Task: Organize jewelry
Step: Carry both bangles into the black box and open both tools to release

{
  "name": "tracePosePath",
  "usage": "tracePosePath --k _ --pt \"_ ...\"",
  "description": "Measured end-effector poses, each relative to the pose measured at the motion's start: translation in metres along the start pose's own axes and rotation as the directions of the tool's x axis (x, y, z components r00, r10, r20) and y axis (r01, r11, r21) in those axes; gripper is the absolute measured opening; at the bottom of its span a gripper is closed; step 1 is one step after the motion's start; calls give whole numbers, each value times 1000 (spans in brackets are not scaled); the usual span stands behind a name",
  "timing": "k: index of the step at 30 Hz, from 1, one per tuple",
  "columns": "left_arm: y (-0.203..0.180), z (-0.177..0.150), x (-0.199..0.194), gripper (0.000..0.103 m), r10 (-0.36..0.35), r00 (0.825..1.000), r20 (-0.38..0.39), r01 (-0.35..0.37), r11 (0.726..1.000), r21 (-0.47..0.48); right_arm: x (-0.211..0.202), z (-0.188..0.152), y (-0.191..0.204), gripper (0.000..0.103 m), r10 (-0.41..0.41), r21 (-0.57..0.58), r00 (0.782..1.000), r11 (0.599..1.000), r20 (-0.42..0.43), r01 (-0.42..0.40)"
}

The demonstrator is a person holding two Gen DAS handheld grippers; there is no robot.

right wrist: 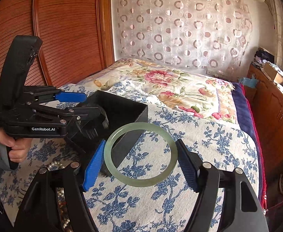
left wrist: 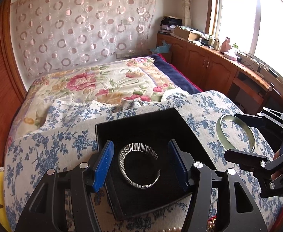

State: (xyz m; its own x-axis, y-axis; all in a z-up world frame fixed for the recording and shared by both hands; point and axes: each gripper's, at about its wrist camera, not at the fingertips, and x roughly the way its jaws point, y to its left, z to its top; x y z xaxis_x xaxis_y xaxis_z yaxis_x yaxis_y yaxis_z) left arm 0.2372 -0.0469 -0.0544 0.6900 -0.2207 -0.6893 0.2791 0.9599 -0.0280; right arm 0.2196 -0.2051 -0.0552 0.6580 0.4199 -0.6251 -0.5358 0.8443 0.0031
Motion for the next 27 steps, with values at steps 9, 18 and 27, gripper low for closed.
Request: tracePosePath --k 9,18,27 --pt "22 -3 -27 62 24 999 49 -23 999 -25 14 13 16 74 15 -26 1000 1000 2 -15" --pt "64 -29 -56 63 83 995 57 -77 992 -104 52 37 54 74 60 -127 998 990 -36 -64" --pt "76 -47 -67 63 83 995 54 -75 988 -132 93 35 68 75 90 -129 986 986 -143 -109"
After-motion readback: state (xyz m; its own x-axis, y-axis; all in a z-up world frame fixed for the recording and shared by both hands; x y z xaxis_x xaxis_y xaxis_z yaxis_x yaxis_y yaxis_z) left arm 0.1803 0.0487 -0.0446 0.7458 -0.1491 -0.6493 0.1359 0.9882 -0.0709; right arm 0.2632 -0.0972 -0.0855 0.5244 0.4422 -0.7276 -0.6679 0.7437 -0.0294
